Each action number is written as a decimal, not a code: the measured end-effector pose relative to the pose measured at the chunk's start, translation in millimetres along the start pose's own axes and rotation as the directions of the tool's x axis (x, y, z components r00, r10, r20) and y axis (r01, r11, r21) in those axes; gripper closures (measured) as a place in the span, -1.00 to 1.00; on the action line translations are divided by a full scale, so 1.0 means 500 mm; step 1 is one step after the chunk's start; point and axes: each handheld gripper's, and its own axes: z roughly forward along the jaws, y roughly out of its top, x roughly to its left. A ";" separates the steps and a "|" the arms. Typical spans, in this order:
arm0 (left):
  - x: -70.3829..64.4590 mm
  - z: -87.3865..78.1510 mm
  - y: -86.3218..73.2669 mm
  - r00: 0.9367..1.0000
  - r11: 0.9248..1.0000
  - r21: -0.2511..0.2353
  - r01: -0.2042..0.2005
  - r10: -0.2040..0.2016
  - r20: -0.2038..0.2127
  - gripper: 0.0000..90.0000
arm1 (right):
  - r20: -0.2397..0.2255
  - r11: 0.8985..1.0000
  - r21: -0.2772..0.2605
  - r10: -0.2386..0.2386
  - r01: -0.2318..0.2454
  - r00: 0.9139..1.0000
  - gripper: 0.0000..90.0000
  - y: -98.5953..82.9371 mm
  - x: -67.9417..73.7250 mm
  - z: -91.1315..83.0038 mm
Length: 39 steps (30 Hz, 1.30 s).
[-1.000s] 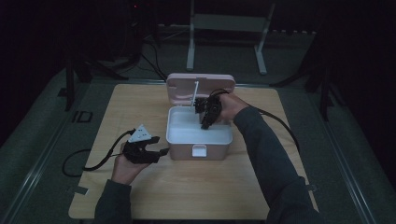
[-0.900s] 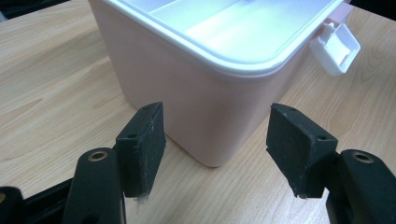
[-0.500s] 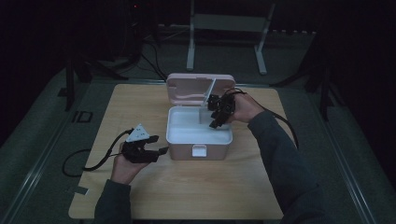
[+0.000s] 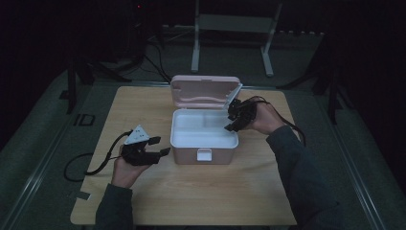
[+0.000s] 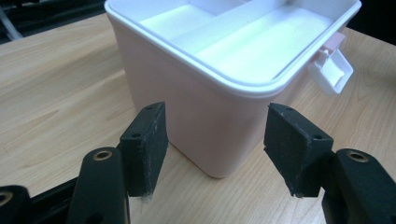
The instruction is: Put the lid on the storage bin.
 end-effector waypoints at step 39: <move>0.148 0.035 0.178 0.997 0.997 -0.061 0.043 -0.047 -0.062 0.54 | 0.058 0.812 -0.408 0.480 -0.418 0.875 0.84 -0.106 -0.103 -0.067</move>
